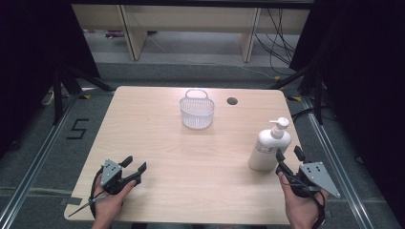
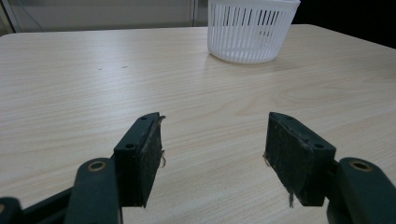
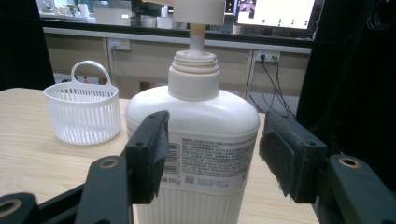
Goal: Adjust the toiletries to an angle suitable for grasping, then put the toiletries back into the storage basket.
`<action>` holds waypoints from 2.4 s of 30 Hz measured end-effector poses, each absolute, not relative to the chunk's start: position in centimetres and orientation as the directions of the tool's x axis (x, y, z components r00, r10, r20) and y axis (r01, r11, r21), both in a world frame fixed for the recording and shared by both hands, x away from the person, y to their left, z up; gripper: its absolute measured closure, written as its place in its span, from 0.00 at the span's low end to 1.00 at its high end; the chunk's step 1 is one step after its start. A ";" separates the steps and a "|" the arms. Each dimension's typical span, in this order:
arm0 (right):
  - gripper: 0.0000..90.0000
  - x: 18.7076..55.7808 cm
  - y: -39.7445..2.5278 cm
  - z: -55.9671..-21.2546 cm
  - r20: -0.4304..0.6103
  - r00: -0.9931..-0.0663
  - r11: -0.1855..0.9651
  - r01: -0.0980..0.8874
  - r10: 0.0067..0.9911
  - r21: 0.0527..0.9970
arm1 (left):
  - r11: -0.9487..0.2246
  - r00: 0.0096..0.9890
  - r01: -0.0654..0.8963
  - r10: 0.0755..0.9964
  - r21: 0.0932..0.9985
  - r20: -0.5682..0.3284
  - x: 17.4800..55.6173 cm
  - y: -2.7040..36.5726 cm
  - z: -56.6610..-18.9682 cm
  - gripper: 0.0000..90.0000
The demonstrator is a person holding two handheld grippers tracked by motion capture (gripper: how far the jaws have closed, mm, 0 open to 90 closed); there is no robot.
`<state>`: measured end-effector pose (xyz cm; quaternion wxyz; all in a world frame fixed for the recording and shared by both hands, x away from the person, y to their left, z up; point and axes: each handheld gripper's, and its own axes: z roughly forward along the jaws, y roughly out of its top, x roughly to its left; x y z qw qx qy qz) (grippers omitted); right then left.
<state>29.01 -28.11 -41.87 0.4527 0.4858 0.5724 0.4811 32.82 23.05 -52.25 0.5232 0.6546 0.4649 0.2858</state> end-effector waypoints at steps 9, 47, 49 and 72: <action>0.45 29.4 -27.9 -41.4 -0.071 -0.136 0.085 0.107 0.988 0.991 | -0.021 0.412 0.300 0.904 0.954 -0.110 33.0 22.9 -52.3 0.40; 0.57 34.3 -26.8 -38.1 -0.051 -0.162 0.071 0.121 0.985 0.990 | -0.018 0.417 0.292 0.902 0.956 -0.110 33.1 22.9 -52.3 0.39; 0.59 34.5 -26.7 -37.9 -0.047 -0.161 0.069 0.131 0.986 0.989 | -0.020 0.412 0.297 0.904 0.955 -0.109 33.0 22.9 -52.3 0.39; 0.66 35.0 -26.1 -37.2 -0.015 -0.130 0.035 0.154 0.991 0.987 | -0.019 0.415 0.294 0.903 0.956 -0.110 33.1 22.8 -52.3 0.39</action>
